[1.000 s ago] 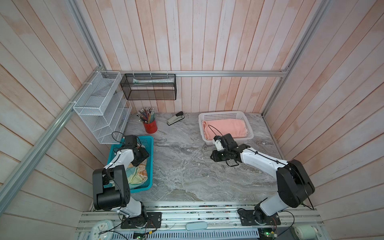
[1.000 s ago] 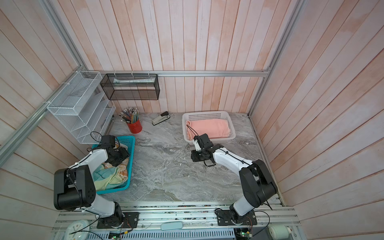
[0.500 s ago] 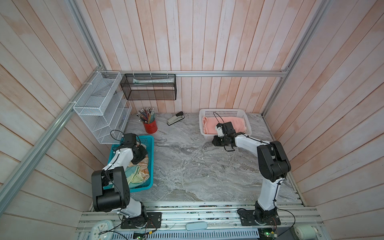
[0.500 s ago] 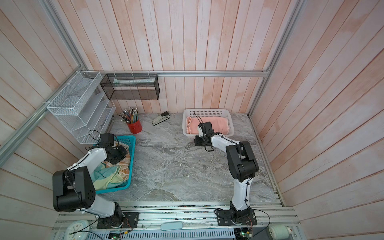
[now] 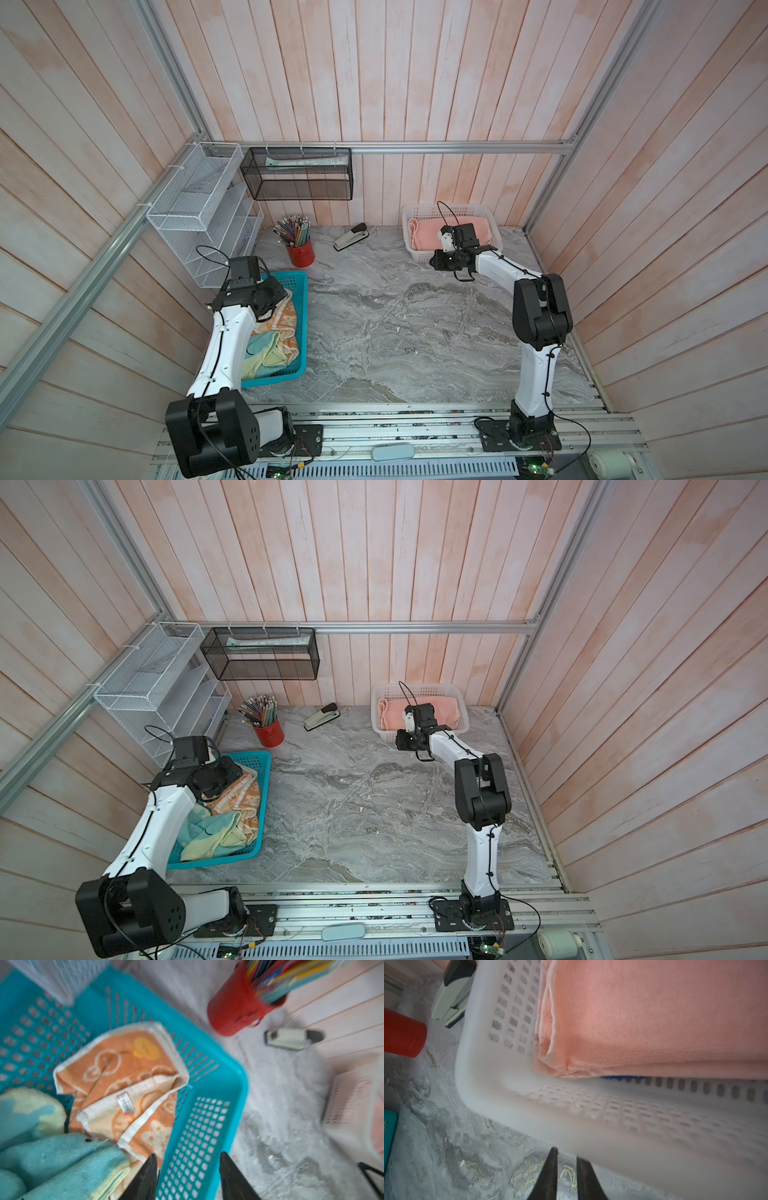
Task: Fold and stack the towels
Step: 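Grasp the orange bunny-print towel with the left gripper and lift it out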
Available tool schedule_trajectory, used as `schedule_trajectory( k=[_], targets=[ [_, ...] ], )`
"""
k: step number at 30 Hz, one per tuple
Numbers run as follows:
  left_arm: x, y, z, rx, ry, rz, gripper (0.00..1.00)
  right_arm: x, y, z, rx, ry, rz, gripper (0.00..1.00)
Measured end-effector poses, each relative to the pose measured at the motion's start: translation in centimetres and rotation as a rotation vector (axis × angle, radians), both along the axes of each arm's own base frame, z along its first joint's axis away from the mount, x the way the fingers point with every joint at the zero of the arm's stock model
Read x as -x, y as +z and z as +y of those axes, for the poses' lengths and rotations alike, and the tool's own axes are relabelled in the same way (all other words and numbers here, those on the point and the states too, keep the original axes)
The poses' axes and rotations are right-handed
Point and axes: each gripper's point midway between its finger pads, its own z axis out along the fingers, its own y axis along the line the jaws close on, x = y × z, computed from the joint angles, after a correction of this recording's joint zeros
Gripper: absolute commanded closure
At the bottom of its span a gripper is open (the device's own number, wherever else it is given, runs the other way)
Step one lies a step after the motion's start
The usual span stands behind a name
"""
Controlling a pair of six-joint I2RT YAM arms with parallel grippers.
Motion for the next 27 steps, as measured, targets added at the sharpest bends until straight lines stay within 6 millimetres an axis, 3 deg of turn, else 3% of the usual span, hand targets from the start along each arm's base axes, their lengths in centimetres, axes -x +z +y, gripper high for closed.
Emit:
schedule_trajectory(
  k=[4, 9, 11, 15, 16, 17, 19, 21, 24, 27],
  targets=[
    [2.6, -6.3, -1.0, 0.08, 0.026, 0.161, 0.38, 3.2, 0.1, 1.0, -0.012, 0.039, 0.027, 0.8],
    [2.2, -10.6, -1.6, 0.14, 0.049, 0.239, 0.37, 6.2, 1.8, 1.9, -0.041, 0.07, 0.015, 0.8],
    [1.6, -11.2, -1.6, 0.146, 0.054, 0.242, 0.5, 7.0, 2.7, 2.0, -0.05, 0.073, 0.001, 0.8],
    [0.3, -11.4, -1.5, 0.145, 0.044, 0.209, 0.93, 8.3, 4.8, 2.0, -0.077, 0.067, -0.033, 0.8],
    [0.3, -11.3, -1.6, 0.145, 0.04, 0.207, 1.0, 8.6, 5.3, 1.9, -0.082, 0.066, -0.042, 0.8],
    [0.3, -11.1, -1.6, 0.14, 0.031, 0.201, 1.0, 8.8, 5.8, 1.9, -0.088, 0.065, -0.052, 0.8],
    [0.2, -10.0, -1.6, 0.128, 0.02, 0.183, 1.0, 9.2, 6.7, 1.8, -0.099, 0.061, -0.069, 0.81],
    [-0.2, -7.4, -1.4, 0.1, 0.008, 0.135, 1.0, 9.6, 7.4, 1.7, -0.11, 0.056, -0.081, 0.81],
    [-1.5, -0.4, -0.7, 0.035, -0.009, -0.018, 1.0, 10.2, 7.9, 1.6, -0.12, 0.052, -0.088, 0.81],
    [-2.3, 8.7, -0.4, -0.023, -0.02, -0.221, 1.0, 10.6, 8.1, 1.7, -0.126, 0.051, -0.089, 0.81]
  ],
)
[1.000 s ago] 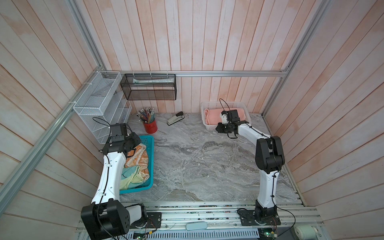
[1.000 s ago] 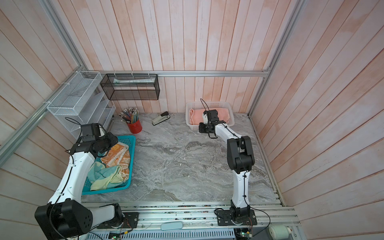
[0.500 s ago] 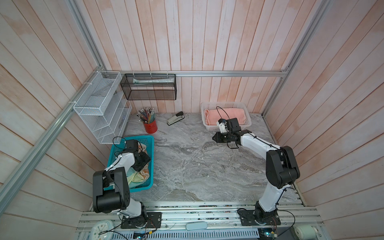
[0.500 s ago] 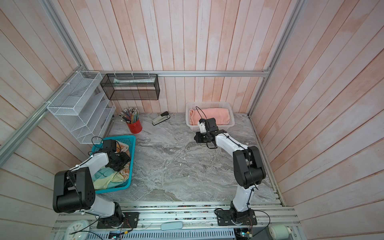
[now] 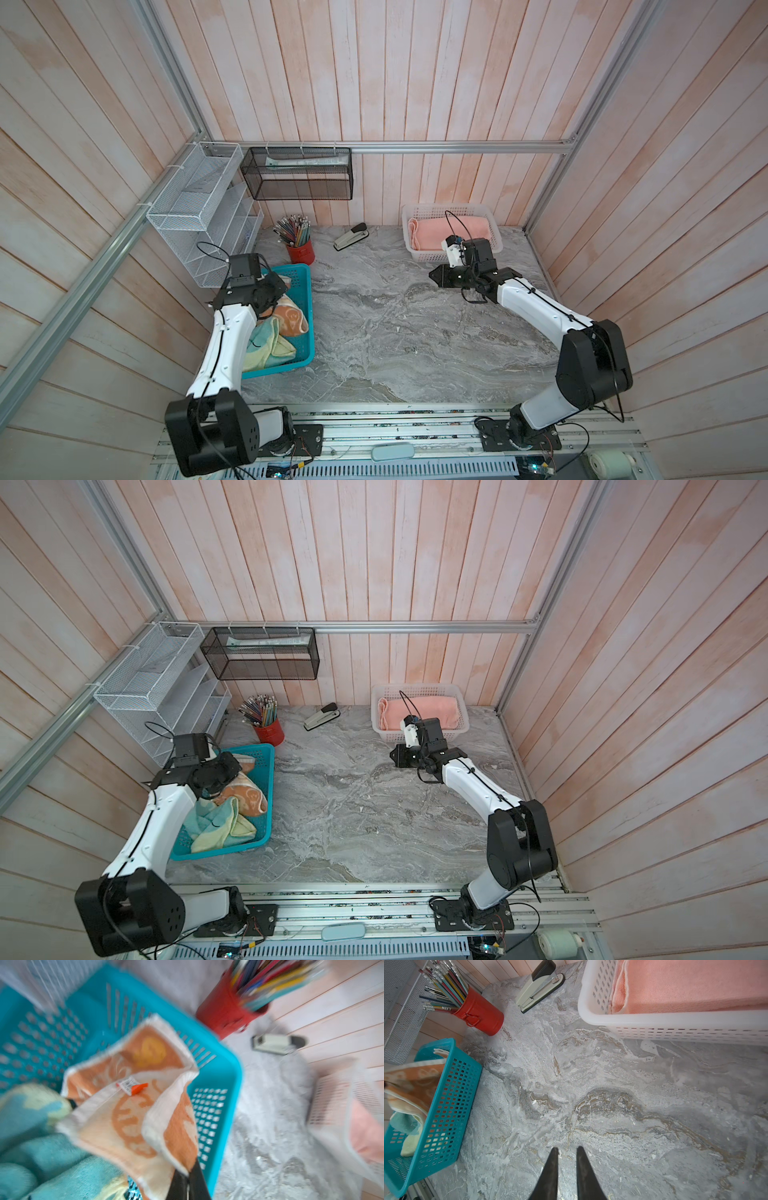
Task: Fold and stack the towels
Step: 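Grasp the orange bunny-print towel with the left gripper and lift it out, then lay the orange towel on the table with the left gripper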
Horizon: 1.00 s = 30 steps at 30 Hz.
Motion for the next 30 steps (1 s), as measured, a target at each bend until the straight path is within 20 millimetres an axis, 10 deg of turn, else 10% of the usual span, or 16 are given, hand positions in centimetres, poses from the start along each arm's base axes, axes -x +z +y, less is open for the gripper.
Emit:
schedule_trajectory(
  k=[6, 11, 14, 23, 30],
  targets=[
    [2.1, 16.9, -3.2, -0.04, -0.098, -0.386, 1.0, 0.9, 0.6, 0.5, -0.015, 0.007, -0.003, 0.81],
    [4.0, 27.1, -13.0, 0.024, -0.402, -0.605, 1.0, 1.8, 2.6, 0.3, -0.041, 0.002, -0.036, 0.81],
    [4.9, 29.8, -19.0, 0.079, -0.575, -0.656, 1.0, 2.5, 4.1, 0.0, -0.057, -0.004, -0.066, 0.81],
    [4.7, 28.8, -34.1, 0.148, -0.965, -0.621, 1.0, 5.0, 6.1, -3.3, -0.064, -0.09, -0.132, 0.78],
    [0.4, 14.8, -34.1, 0.195, -0.94, -0.361, 1.0, 5.9, 4.1, -6.7, -0.026, -0.181, -0.094, 0.76]
  ],
)
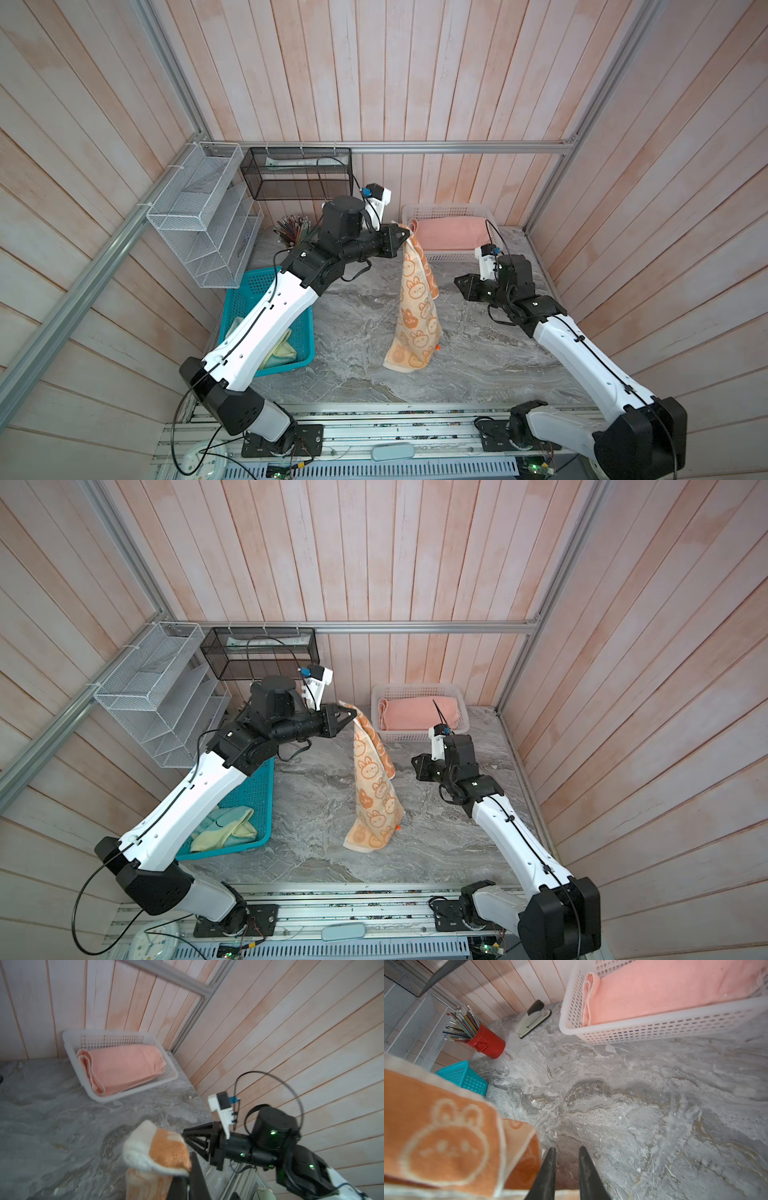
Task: Fold and stack the towels
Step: 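Lay the orange towel on the table with the left gripper, then grasp the orange towel's edge with the right gripper while the left gripper holds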
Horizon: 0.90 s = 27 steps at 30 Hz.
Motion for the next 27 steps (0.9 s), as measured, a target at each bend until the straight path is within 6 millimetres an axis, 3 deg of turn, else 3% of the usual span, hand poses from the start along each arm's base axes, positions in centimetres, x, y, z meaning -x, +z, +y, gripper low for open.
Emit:
schedule_trajectory(
  k=[4, 8, 11, 14, 17, 27],
  targets=[
    [-1.9, -12.0, 5.3, -0.059, 0.128, 0.239, 1.0, 0.9, -2.6, -0.3, 0.017, -0.001, 0.061, 0.74],
    [-1.1, -22.0, 11.5, -0.122, 0.265, 0.462, 0.7, 1.3, -5.6, 0.1, 0.016, 0.017, 0.138, 0.73],
    [0.2, -26.8, 14.9, -0.154, 0.339, 0.608, 0.58, 1.1, -7.9, 0.8, 0.006, 0.038, 0.21, 0.71],
    [1.3, -28.7, 16.0, -0.184, 0.369, 0.659, 0.54, 0.9, -10.4, 2.0, 0.02, 0.067, 0.279, 0.69],
    [1.5, -29.1, 16.2, -0.202, 0.381, 0.658, 0.53, 0.3, -12.2, 4.3, 0.041, 0.118, 0.33, 0.67],
    [0.6, -30.9, 17.2, -0.272, 0.442, 0.668, 0.51, -6.0, -14.1, 15.0, 0.12, 0.3, 0.295, 0.58]
  ],
)
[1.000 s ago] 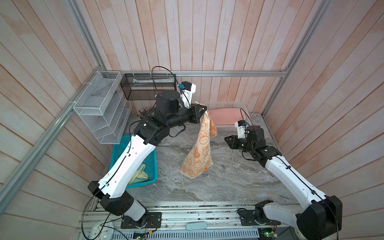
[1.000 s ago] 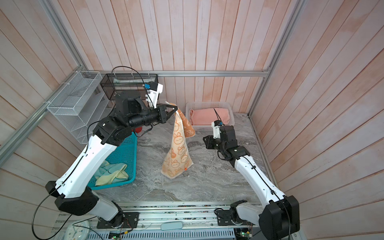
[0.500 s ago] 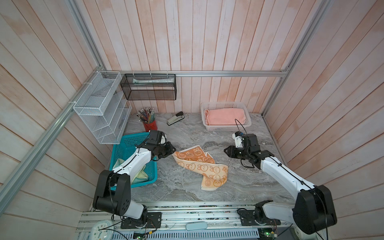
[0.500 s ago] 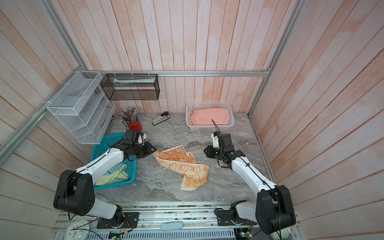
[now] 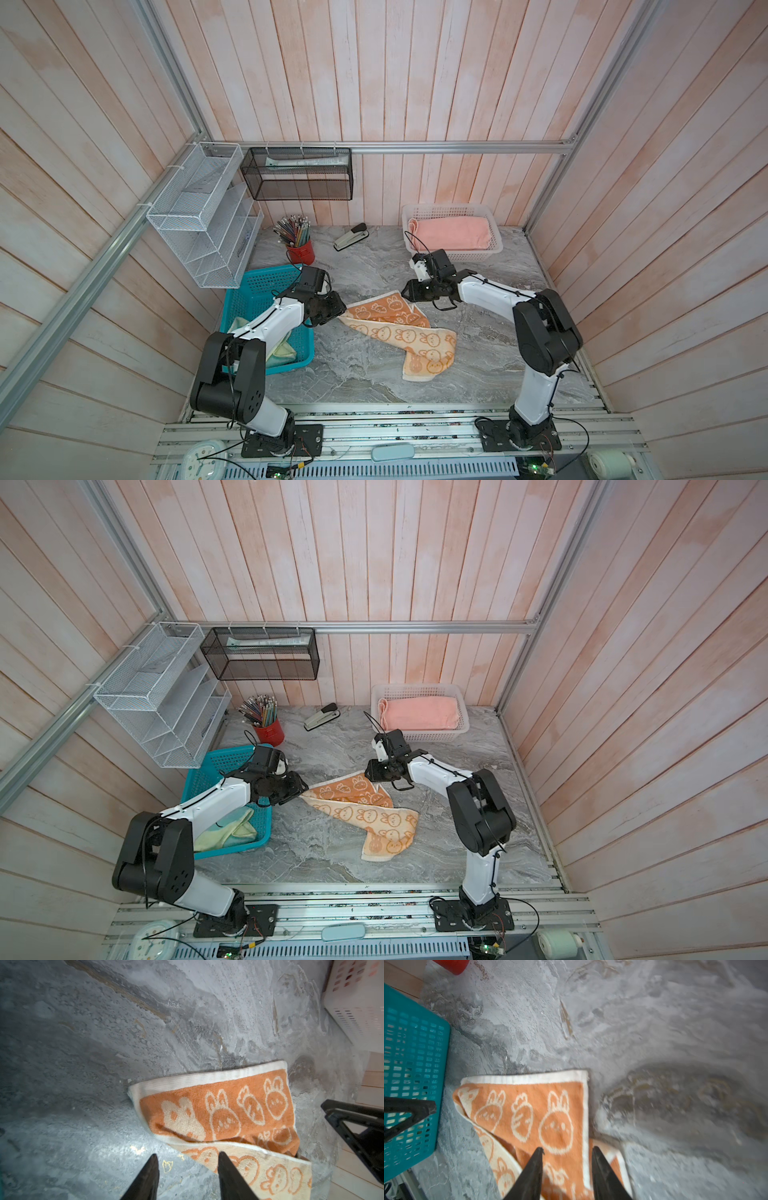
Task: Fold and stack the towels
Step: 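Grasp the orange towel's edge with the right gripper while the left gripper holds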
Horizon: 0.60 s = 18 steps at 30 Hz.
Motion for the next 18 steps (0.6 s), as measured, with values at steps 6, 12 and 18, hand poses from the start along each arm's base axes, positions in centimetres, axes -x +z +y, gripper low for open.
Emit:
schedule_trajectory(
  k=[6, 12, 18],
  targets=[
    [0.0, -0.7, -0.1, -0.014, -0.009, 0.013, 0.51, -1.5, -4.2, 2.4, 0.103, 0.048, 0.034, 0.57],
    [-0.2, -0.7, 0.3, -0.038, -0.003, 0.003, 0.51, -1.7, -4.7, 3.7, 0.194, 0.09, 0.006, 0.67],
    [-1.1, 0.0, 0.5, -0.055, 0.009, -0.021, 0.5, -1.3, -5.3, 3.4, 0.296, 0.098, -0.028, 0.97]
  ],
)
